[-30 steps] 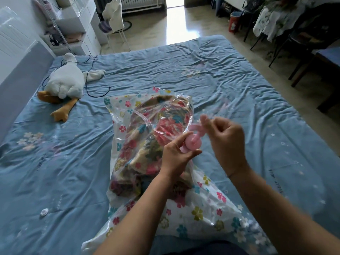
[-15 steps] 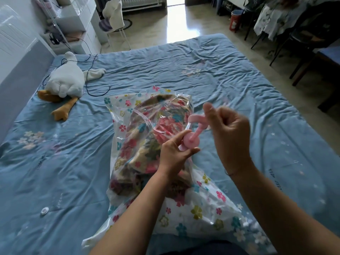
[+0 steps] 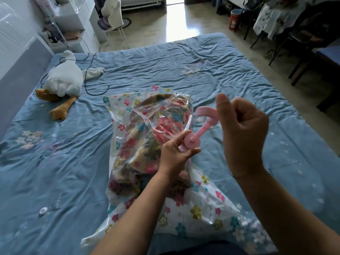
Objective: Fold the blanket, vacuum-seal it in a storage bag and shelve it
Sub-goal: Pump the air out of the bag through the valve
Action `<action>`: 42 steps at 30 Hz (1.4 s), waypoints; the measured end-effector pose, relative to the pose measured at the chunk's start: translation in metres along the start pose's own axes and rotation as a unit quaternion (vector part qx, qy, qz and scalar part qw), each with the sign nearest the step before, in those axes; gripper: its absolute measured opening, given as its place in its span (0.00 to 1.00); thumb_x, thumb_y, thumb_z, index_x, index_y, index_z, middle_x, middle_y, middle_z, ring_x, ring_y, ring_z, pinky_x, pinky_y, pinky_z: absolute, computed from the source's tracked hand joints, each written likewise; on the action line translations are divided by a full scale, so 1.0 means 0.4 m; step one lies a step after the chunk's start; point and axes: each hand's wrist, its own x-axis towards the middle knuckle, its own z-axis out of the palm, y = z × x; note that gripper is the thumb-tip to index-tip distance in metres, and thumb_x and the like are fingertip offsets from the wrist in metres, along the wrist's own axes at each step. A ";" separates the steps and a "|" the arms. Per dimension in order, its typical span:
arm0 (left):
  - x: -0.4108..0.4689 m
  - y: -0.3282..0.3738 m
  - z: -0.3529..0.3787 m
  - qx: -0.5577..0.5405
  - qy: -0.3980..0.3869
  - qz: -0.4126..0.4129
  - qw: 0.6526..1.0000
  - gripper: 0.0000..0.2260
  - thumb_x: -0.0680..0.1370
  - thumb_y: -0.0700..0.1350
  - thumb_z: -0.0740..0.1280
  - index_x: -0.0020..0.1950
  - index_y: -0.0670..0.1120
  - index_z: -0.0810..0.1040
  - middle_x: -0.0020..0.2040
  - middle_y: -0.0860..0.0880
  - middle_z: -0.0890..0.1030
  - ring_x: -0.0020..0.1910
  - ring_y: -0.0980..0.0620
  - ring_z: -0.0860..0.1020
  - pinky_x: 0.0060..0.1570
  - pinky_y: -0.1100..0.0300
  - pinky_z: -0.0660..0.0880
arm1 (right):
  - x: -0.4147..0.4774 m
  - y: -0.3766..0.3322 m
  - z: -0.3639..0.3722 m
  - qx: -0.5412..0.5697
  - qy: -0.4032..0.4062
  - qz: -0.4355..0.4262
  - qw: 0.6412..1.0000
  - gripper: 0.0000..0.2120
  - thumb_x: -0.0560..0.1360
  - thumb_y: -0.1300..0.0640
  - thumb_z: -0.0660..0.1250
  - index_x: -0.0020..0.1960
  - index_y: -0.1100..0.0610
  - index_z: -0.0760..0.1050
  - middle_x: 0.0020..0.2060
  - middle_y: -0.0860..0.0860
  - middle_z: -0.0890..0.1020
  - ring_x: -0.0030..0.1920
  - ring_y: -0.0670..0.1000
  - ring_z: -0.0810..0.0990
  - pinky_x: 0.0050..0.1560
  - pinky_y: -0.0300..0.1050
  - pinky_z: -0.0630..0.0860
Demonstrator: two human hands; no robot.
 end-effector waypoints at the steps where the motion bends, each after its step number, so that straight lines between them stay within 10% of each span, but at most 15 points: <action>1: 0.000 -0.002 0.002 0.003 0.000 0.002 1.000 0.28 0.65 0.43 0.80 0.59 0.59 0.75 0.56 0.52 0.83 0.57 0.54 0.81 0.61 0.52 0.76 | -0.004 0.004 0.005 0.002 0.002 -0.001 1.000 0.24 0.76 0.50 0.68 0.28 0.56 0.59 0.20 0.55 0.68 0.25 0.41 0.71 0.26 0.36 0.61; 3: -0.003 -0.006 0.006 0.006 -0.003 0.003 1.000 0.27 0.65 0.44 0.80 0.60 0.58 0.76 0.56 0.52 0.83 0.57 0.55 0.81 0.60 0.53 0.77 | -0.037 0.061 0.014 -0.033 -0.045 0.052 0.997 0.24 0.75 0.45 0.66 0.30 0.53 0.58 0.22 0.54 0.77 0.29 0.43 0.80 0.27 0.43 0.67; 7: -0.012 -0.004 0.007 -0.003 -0.008 -0.007 1.000 0.25 0.66 0.38 0.79 0.56 0.59 0.78 0.51 0.59 0.83 0.52 0.63 0.81 0.54 0.66 0.76 | -0.088 0.193 0.005 -0.215 -0.167 0.159 0.949 0.30 0.69 0.29 0.64 0.27 0.53 0.61 0.22 0.45 0.64 0.26 0.45 0.63 0.31 0.46 0.65; 13: 0.008 -0.005 -0.002 0.007 -0.003 0.005 1.000 0.27 0.65 0.44 0.80 0.59 0.62 0.76 0.56 0.52 0.83 0.58 0.54 0.81 0.61 0.51 0.76 | 0.004 0.006 0.012 0.000 -0.006 0.014 1.000 0.28 0.74 0.46 0.67 0.28 0.65 0.60 0.22 0.51 0.62 0.25 0.45 0.61 0.27 0.39 0.62; 17: 0.002 -0.009 0.004 0.001 -0.004 -0.001 1.000 0.28 0.65 0.44 0.80 0.62 0.54 0.77 0.57 0.51 0.83 0.57 0.54 0.81 0.60 0.53 0.77 | -0.035 0.083 0.018 -0.049 -0.064 0.065 0.995 0.26 0.75 0.41 0.66 0.29 0.55 0.59 0.24 0.57 0.77 0.30 0.53 0.82 0.28 0.52 0.72; 21: -0.005 -0.005 0.004 0.007 -0.011 -0.004 1.000 0.23 0.66 0.41 0.79 0.56 0.60 0.78 0.50 0.58 0.84 0.52 0.60 0.82 0.54 0.64 0.76 | -0.076 0.173 0.010 -0.191 -0.162 0.168 0.953 0.28 0.70 0.34 0.65 0.27 0.55 0.63 0.23 0.46 0.66 0.26 0.45 0.64 0.32 0.45 0.66; 27: 0.003 -0.009 0.001 0.004 -0.004 -0.005 1.000 0.28 0.65 0.45 0.80 0.61 0.56 0.76 0.57 0.51 0.83 0.57 0.55 0.81 0.61 0.53 0.76 | 0.010 0.001 0.005 -0.001 -0.022 0.008 1.000 0.26 0.76 0.52 0.68 0.28 0.64 0.60 0.22 0.57 0.62 0.24 0.44 0.65 0.26 0.39 0.61; 30: -0.002 -0.009 0.006 0.009 -0.005 -0.009 1.000 0.28 0.64 0.49 0.80 0.62 0.55 0.78 0.56 0.53 0.83 0.57 0.55 0.81 0.60 0.53 0.77 | -0.022 0.057 0.010 -0.027 -0.060 0.055 0.996 0.26 0.75 0.44 0.68 0.30 0.57 0.59 0.24 0.64 0.72 0.30 0.59 0.81 0.27 0.55 0.70; 34: -0.011 -0.005 0.006 0.004 -0.014 -0.014 1.000 0.22 0.66 0.40 0.79 0.56 0.55 0.80 0.48 0.61 0.84 0.51 0.61 0.82 0.53 0.66 0.77 | -0.078 0.168 0.001 -0.181 -0.159 0.168 0.956 0.29 0.69 0.31 0.65 0.27 0.54 0.63 0.24 0.48 0.67 0.28 0.48 0.68 0.35 0.58 0.74; 42: -0.003 -0.008 0.007 -0.003 0.000 -0.019 1.000 0.28 0.65 0.44 0.80 0.63 0.52 0.77 0.57 0.50 0.83 0.58 0.54 0.81 0.61 0.51 0.76 | -0.003 -0.004 0.008 0.025 -0.036 0.026 0.999 0.24 0.77 0.54 0.68 0.30 0.61 0.59 0.22 0.60 0.73 0.28 0.46 0.81 0.26 0.43 0.65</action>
